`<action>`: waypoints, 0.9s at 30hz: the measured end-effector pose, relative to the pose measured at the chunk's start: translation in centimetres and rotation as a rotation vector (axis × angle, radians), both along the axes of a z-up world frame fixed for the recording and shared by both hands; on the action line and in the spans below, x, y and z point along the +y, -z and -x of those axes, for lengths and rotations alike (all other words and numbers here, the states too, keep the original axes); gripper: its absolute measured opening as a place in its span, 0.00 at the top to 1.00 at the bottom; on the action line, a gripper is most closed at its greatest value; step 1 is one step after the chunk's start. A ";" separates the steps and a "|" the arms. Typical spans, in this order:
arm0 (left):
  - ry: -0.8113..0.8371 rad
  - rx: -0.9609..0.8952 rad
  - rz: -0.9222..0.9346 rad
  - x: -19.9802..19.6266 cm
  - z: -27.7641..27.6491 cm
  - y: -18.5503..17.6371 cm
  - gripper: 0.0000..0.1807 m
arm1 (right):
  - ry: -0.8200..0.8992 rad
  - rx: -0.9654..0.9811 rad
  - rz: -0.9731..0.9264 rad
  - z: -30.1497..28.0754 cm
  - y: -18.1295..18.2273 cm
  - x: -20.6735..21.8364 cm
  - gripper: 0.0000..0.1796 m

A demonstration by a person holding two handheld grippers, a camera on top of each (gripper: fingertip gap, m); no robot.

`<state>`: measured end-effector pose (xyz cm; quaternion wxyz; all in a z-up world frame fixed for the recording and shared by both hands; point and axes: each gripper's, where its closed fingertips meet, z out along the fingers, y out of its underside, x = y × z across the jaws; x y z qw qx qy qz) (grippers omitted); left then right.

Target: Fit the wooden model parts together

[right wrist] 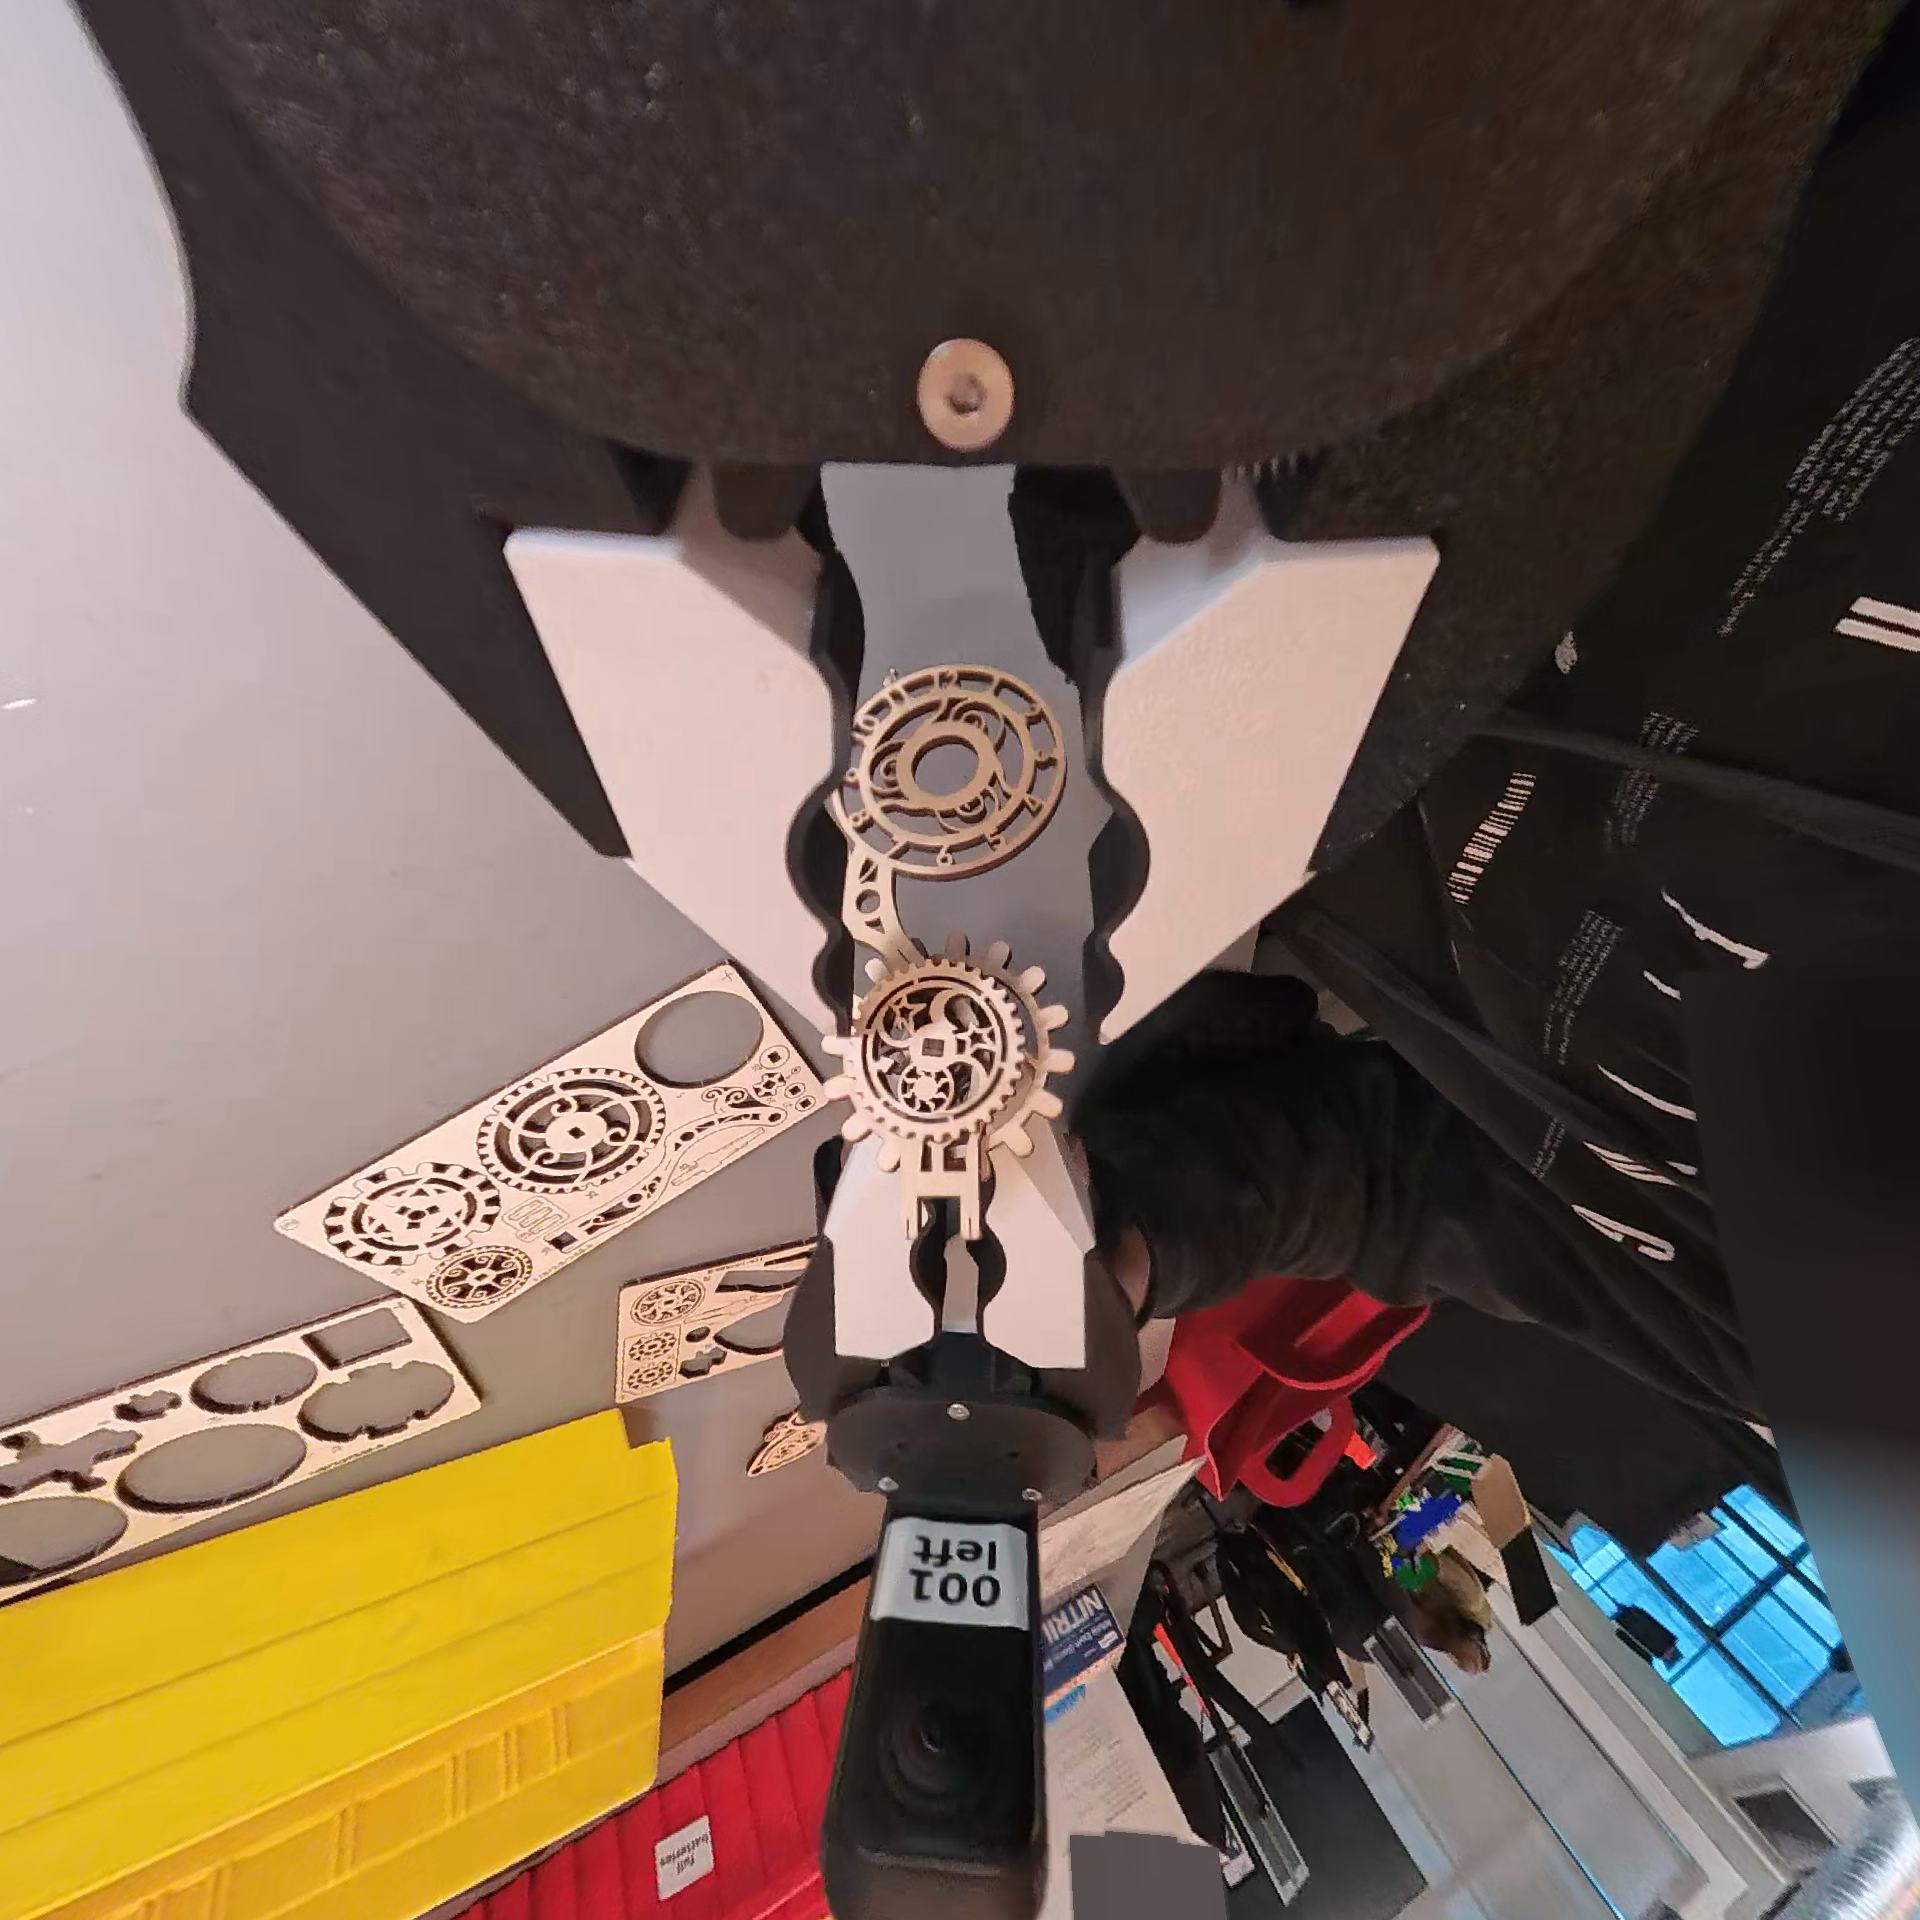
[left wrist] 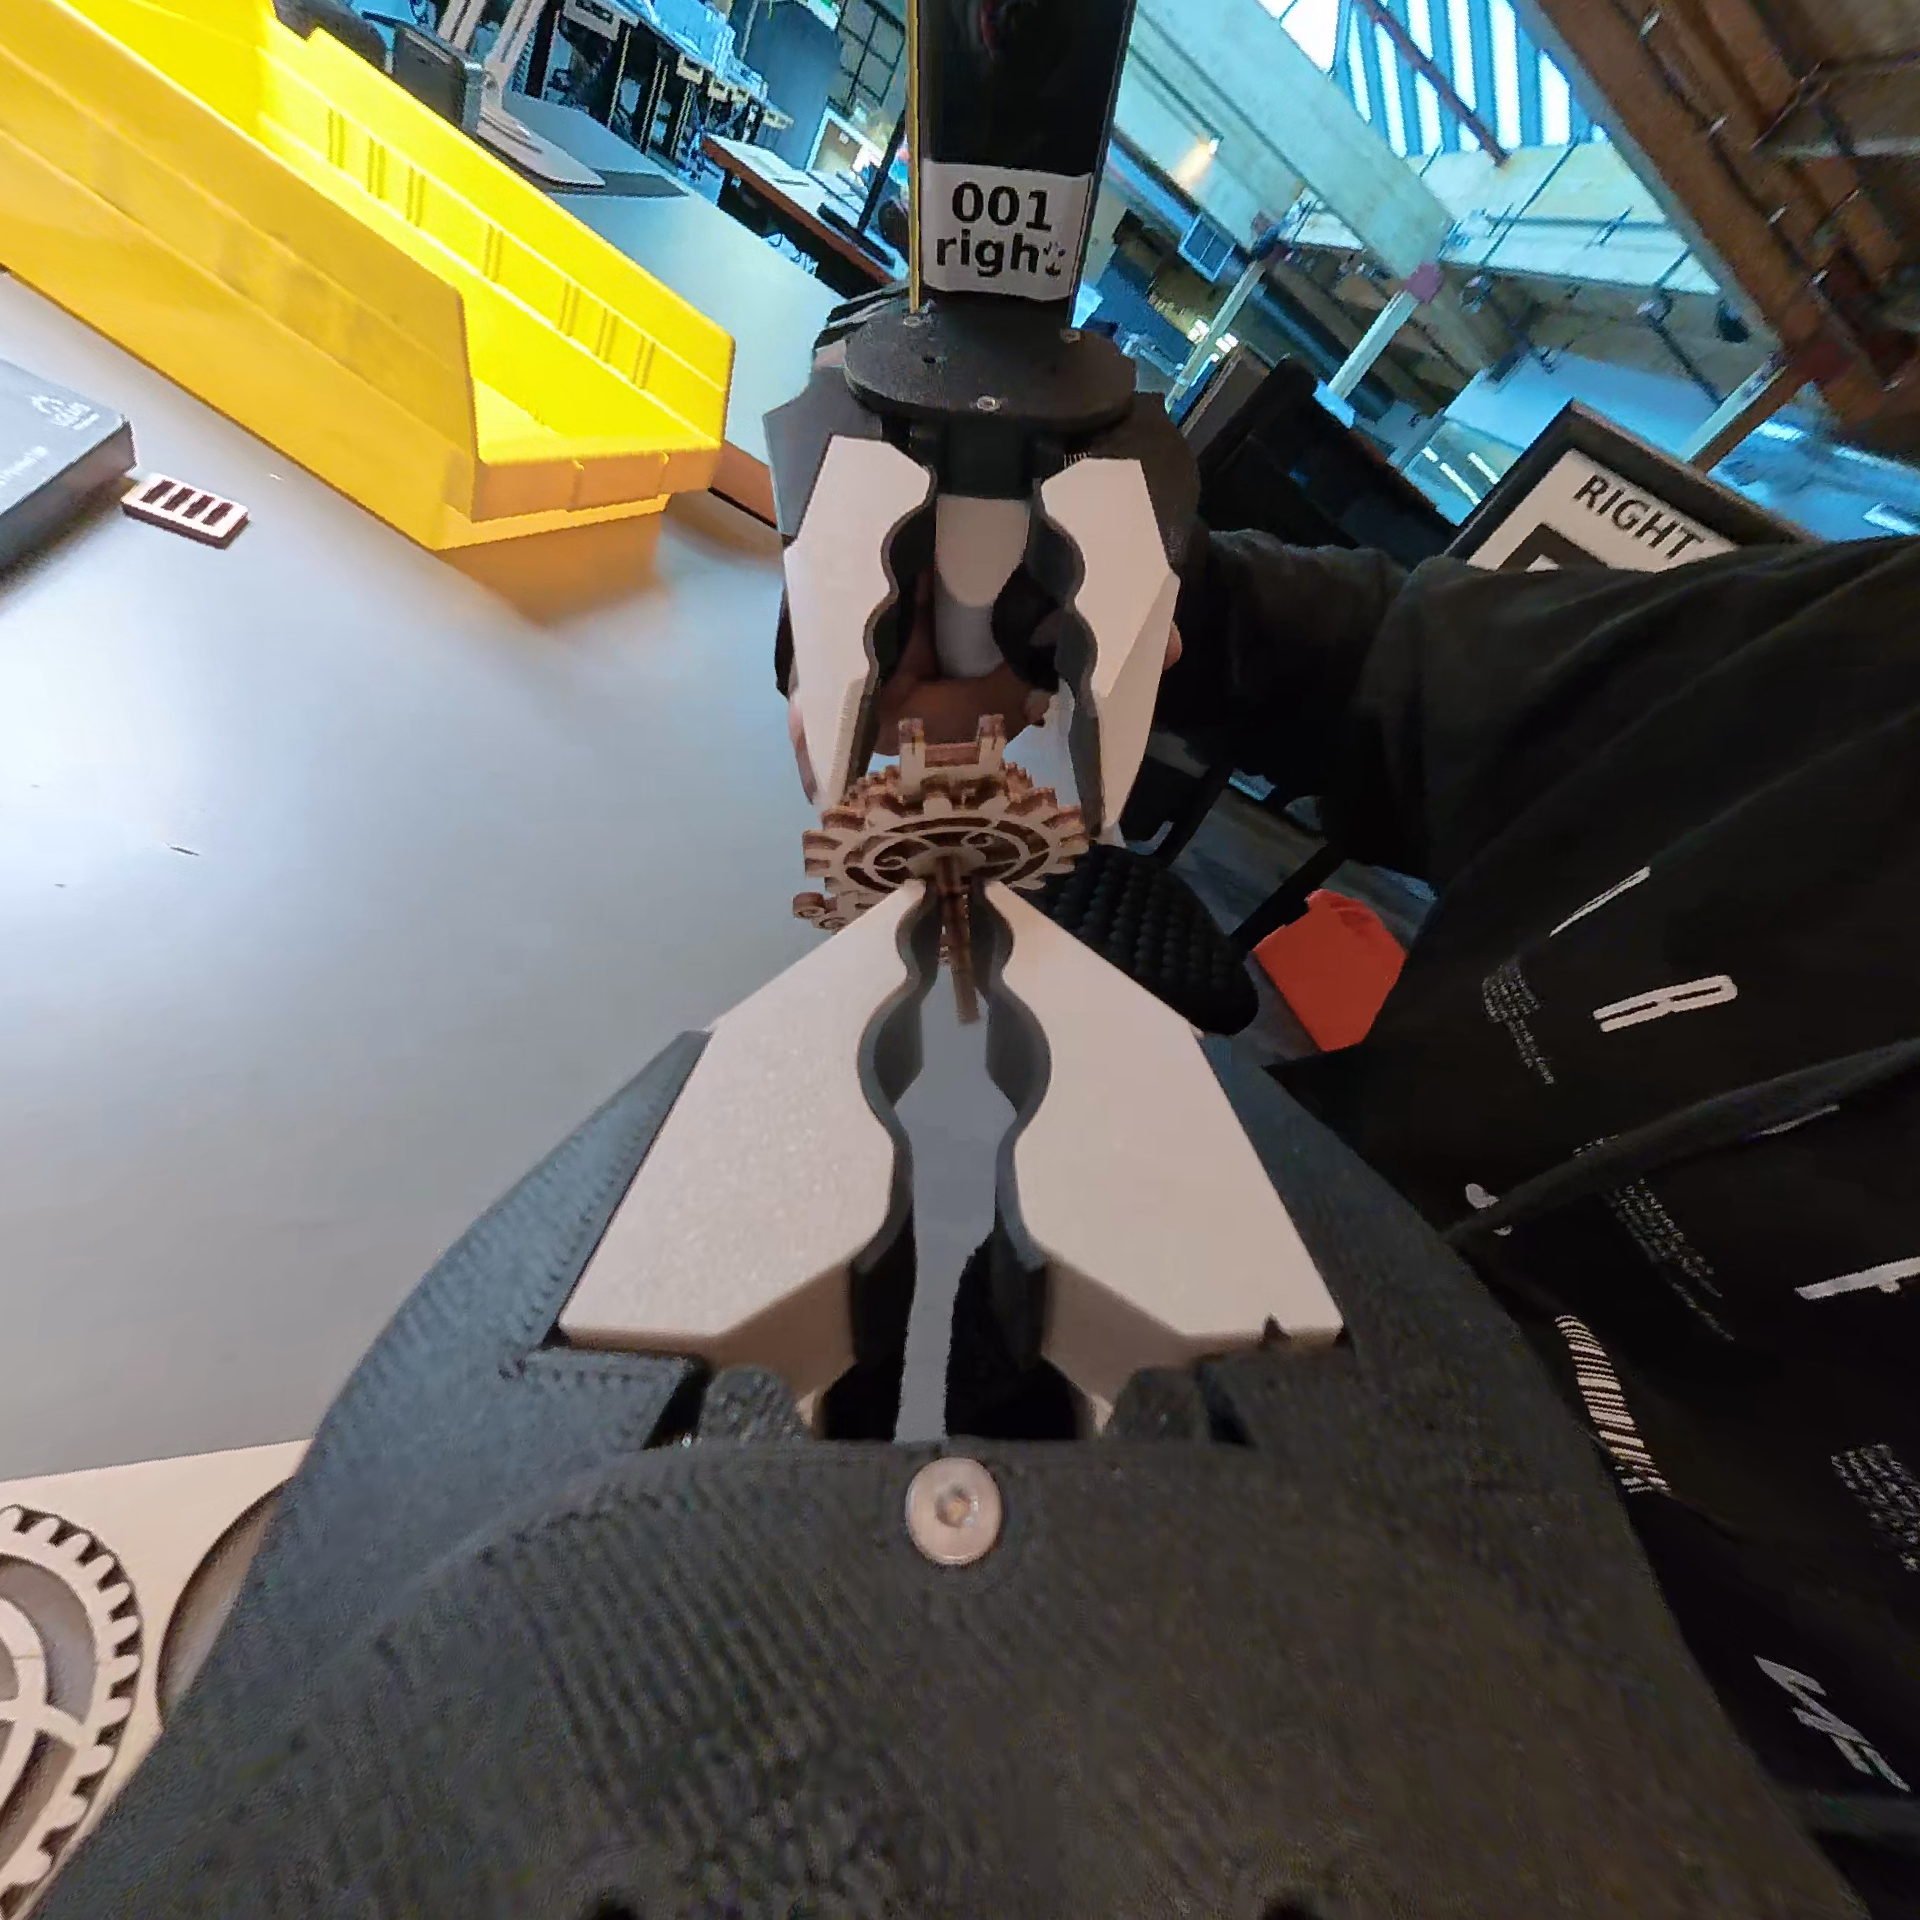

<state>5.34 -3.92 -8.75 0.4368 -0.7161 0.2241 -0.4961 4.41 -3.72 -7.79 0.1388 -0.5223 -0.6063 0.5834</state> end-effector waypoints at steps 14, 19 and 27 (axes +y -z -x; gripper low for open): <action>0.048 -0.034 -0.069 -0.1 -0.3 0.2 0.99 | 0.006 0.049 -0.118 -0.2 0.0 -0.1 0.78; 0.045 -0.029 -0.087 0.0 -0.3 0.3 0.99 | 0.017 0.059 -0.125 -0.1 0.4 0.3 0.82; -0.007 0.090 -0.209 0.1 -0.5 -0.2 0.99 | -0.019 0.099 -0.066 -0.4 0.3 0.0 0.83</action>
